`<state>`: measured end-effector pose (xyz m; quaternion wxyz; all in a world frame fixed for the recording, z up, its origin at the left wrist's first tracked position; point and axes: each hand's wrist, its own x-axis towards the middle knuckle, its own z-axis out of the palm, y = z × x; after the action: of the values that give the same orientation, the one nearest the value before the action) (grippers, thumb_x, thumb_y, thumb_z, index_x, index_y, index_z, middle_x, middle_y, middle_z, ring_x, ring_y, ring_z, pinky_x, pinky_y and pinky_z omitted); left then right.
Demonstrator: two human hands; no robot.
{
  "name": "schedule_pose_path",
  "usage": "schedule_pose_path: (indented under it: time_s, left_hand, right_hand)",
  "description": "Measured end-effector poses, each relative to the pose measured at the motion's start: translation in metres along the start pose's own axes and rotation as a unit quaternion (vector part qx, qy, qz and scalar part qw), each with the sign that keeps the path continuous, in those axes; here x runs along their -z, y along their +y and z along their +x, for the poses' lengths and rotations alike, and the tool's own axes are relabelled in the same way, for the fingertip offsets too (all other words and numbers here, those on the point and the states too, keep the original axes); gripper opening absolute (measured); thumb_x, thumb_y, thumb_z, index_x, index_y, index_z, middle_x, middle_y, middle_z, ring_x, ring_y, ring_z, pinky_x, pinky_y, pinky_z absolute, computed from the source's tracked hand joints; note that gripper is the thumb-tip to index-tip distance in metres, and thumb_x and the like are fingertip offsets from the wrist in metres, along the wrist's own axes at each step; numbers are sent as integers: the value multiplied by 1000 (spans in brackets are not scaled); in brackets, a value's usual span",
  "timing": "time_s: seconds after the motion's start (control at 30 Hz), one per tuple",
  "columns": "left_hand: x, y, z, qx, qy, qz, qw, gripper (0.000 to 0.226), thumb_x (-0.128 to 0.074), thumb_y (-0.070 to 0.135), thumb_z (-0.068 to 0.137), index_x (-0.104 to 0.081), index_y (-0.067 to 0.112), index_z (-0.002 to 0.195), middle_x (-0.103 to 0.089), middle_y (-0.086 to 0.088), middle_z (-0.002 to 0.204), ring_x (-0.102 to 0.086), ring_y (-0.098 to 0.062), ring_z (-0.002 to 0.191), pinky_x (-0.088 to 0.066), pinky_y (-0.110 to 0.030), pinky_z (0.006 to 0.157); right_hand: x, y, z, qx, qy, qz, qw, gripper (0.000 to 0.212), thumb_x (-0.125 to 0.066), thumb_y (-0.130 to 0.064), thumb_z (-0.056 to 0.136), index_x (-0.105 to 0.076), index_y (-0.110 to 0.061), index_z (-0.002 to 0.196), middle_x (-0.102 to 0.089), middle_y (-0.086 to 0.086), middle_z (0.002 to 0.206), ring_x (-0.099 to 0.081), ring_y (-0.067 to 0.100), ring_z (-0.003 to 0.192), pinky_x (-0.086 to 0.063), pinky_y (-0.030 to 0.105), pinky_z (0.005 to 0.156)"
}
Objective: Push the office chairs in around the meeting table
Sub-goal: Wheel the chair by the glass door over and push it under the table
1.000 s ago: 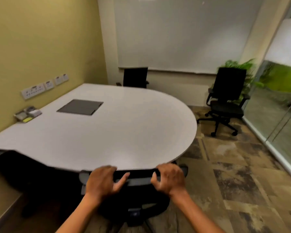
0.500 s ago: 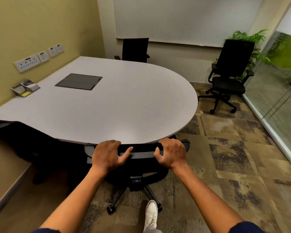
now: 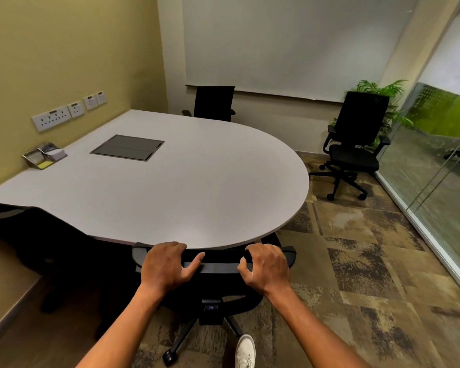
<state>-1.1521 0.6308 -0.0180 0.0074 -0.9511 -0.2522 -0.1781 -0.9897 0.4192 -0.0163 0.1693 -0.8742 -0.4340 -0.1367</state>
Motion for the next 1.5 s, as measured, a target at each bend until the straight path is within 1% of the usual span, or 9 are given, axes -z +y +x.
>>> schedule_pose_path:
  time_s: [0.17,0.27,0.37,0.6,0.73,1.0,1.17,1.4,1.5]
  left_hand:
    - [0,-6,5,-8,-7,0,1000,85,-22,86,85,-72,17,77,-66,5,66,-62,-14,63,-54,-35,62]
    - [6,-4,12,3,-17,-5,1000,86,-17,88,83,-65,19,65,-59,6,57,-56,-11,55,-53,-34,58]
    - [10,0,7,19,-18,-20,999,82,-20,86,84,-57,19,56,-54,5,51,-53,-11,51,-52,-35,56]
    - [11,2,-21,41,-26,-38,998,89,-19,88,84,-72,18,67,-65,4,58,-61,-11,57,-55,-35,62]
    - [14,5,-38,41,-16,-41,998,90,-19,87,85,-73,18,70,-66,4,58,-61,-10,56,-55,-35,62]
    - [16,3,-49,34,2,-33,999,83,-24,83,88,-74,19,71,-71,5,67,-66,-12,65,-56,-34,63]
    - [16,-8,-40,40,9,-33,999,82,-24,83,88,-74,20,71,-70,6,66,-65,-10,65,-57,-35,62]
    - [10,-24,-20,49,39,-31,998,76,-31,79,88,-76,20,71,-72,5,67,-68,-16,67,-55,-33,59]
    - [3,-35,1,58,25,-23,998,81,-25,80,89,-73,18,67,-70,3,65,-66,-16,64,-54,-36,58]
  right_hand:
    - [-1,-7,-1,-7,-2,-1,1000,39,-47,-48,86,-68,-15,83,-65,2,71,-57,22,61,-48,35,64]
    - [3,-9,2,-15,16,-11,1000,38,-46,-48,85,-62,-15,74,-57,2,61,-48,20,53,-44,34,57]
    - [4,-12,-3,-18,30,-19,999,38,-45,-46,85,-58,-14,70,-52,2,57,-34,17,52,-38,33,55]
    - [10,-17,-27,-5,20,-32,999,34,-46,-46,85,-53,-17,67,-45,-2,55,-31,16,50,-30,30,56]
    - [19,-19,-47,6,30,-33,999,33,-48,-45,83,-51,-17,66,-45,-1,55,-28,15,51,-29,29,56]
    - [21,-24,-54,8,15,-33,999,32,-48,-46,84,-55,-18,69,-49,-2,59,-32,13,54,-31,29,58]
    - [17,-30,-46,11,14,-31,999,33,-49,-46,84,-60,-17,72,-53,-2,61,-42,15,54,-36,31,58]
    - [2,-37,-17,11,-1,-25,1000,35,-48,-47,84,-61,-16,72,-55,-1,62,-47,17,53,-42,34,57]
    - [-6,-39,7,5,-15,-24,1000,38,-48,-47,84,-62,-14,72,-58,1,62,-50,20,53,-40,33,57]
